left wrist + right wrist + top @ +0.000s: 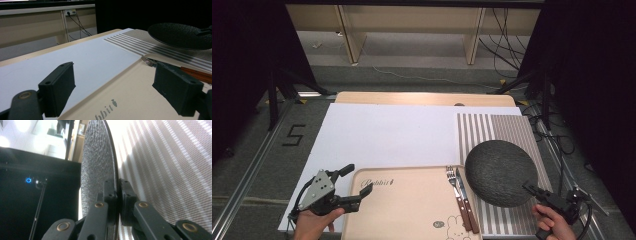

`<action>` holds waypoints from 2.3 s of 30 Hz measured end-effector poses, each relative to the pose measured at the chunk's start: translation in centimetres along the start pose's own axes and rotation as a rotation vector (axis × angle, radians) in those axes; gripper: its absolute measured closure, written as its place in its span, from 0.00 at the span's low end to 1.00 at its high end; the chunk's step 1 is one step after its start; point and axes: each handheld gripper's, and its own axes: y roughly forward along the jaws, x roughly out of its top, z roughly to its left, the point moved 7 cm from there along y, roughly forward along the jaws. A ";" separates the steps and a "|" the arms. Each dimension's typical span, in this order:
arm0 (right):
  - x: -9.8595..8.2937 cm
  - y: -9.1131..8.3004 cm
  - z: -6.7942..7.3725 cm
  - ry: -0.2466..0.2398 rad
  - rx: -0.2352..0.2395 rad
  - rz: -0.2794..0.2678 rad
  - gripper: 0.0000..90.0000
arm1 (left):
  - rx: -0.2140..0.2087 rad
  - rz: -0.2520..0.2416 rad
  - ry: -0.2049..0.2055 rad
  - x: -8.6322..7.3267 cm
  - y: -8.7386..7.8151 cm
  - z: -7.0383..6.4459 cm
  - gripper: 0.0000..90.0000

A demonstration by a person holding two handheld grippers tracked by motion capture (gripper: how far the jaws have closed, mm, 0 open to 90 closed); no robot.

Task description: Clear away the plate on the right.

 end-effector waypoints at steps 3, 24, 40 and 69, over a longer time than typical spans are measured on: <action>-0.5 0.7 0.7 0.025 0.001 0.030 0.96 | 0.002 -0.001 -0.001 0.0 0.0 0.0 0.18; -5.2 5.9 3.5 -0.059 0.013 0.228 0.96 | 0.001 -0.002 -0.004 0.0 -0.1 0.0 0.18; -9.0 9.1 5.8 -0.089 0.081 0.375 0.96 | 0.001 -0.002 -0.003 0.0 -0.1 0.1 0.18; -15.7 12.8 6.6 -0.177 0.024 0.576 0.96 | -0.001 -0.005 -0.003 0.1 -0.2 0.0 0.18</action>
